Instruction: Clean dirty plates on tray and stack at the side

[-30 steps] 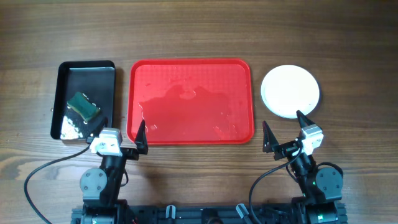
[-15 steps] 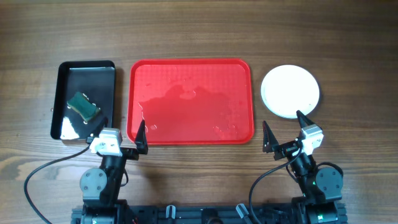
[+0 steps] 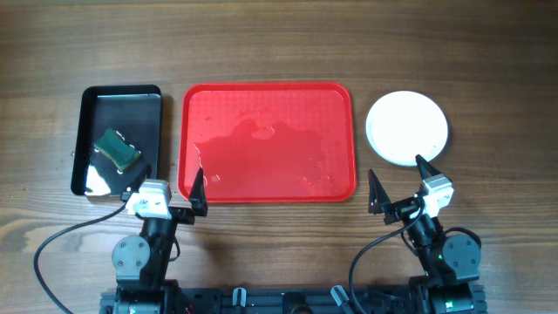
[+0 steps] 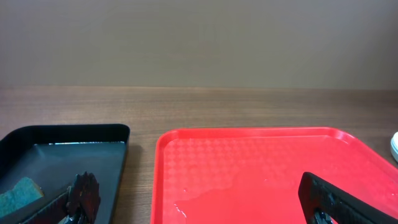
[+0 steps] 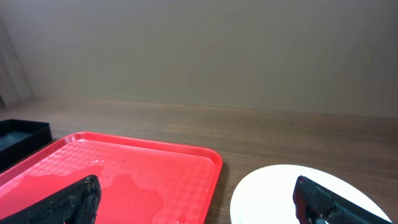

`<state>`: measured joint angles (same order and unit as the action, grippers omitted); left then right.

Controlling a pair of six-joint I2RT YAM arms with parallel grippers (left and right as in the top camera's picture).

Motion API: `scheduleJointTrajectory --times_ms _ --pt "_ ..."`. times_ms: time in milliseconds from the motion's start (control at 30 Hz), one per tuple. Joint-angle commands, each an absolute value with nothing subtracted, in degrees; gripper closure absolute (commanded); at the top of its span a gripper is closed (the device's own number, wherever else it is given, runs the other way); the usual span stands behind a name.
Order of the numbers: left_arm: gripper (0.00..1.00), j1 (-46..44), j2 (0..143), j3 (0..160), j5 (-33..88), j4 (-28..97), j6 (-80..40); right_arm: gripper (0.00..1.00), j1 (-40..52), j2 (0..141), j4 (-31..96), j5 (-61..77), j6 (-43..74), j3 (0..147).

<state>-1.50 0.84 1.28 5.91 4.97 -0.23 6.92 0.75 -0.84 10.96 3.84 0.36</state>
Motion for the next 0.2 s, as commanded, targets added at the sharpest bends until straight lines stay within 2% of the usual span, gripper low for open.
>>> scheduleJointTrajectory --times_ms 0,167 --pt "0.0 -1.9 0.3 0.8 5.7 4.9 0.9 0.0 6.7 0.3 -0.9 11.9 4.6 0.3" --pt "0.0 -1.9 0.3 0.8 5.7 4.9 0.9 0.0 6.7 0.3 -0.9 11.9 4.7 0.3"
